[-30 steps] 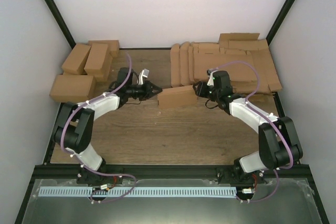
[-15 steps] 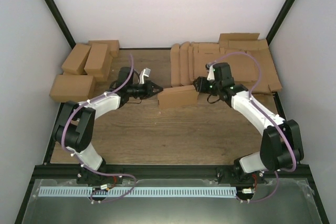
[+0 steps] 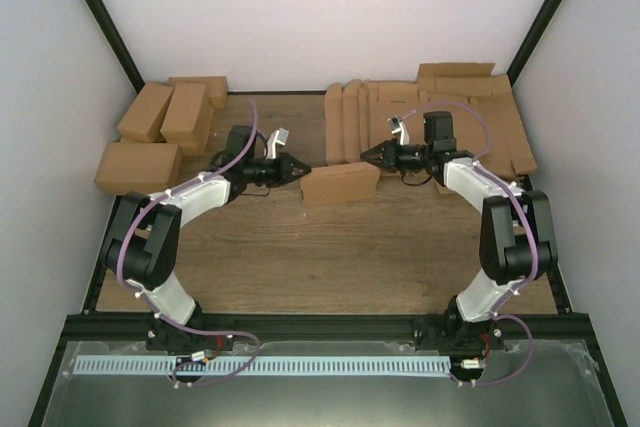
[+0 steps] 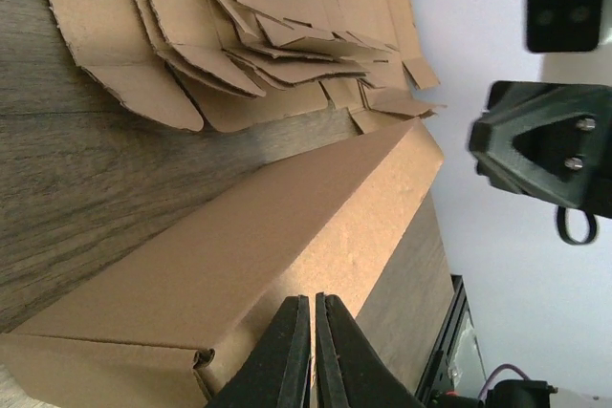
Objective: Fold the paper box
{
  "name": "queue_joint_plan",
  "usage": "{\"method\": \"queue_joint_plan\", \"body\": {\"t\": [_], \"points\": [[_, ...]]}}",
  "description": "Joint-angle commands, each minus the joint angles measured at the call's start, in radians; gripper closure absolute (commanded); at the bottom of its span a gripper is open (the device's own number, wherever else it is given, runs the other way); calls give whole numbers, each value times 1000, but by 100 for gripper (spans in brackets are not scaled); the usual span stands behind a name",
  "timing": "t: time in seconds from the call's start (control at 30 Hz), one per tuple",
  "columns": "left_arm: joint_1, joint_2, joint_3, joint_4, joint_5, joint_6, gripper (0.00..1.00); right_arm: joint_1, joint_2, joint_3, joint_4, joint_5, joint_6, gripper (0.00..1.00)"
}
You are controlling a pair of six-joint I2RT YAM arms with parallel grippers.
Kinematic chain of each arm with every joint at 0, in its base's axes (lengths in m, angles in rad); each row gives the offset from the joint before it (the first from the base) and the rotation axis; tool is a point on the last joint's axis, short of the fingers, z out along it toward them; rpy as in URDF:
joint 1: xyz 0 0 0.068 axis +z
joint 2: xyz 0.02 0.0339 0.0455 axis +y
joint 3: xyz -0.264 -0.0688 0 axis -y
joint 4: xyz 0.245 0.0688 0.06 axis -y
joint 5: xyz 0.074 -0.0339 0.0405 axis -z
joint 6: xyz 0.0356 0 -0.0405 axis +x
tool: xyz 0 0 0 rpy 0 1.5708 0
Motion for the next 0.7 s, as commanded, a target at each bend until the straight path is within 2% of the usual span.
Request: {"method": "queue_joint_plan", "body": {"t": [0.0,0.13,0.37,0.53,0.6,0.67], "points": [[-10,33,-24,-111,-59,36,96,-34,83,-12,57,-126,46,99],[-17,42,-27,-113,-61,41,96,-48,119,-76,79,-69,58,99],[-26,44,-10,-142,-70,57,96,-47,99,-143,112,-84,64,99],[-52,-15,8,-218,-108,66,96,-47,3,-157,12,-11,7,99],[-74,-46,13,-291,-141,57,93,-47,-46,-181,-33,31,-3,99],[-103,-90,21,-373,-165,50,84,-47,-105,-224,-81,83,-7,99]]}}
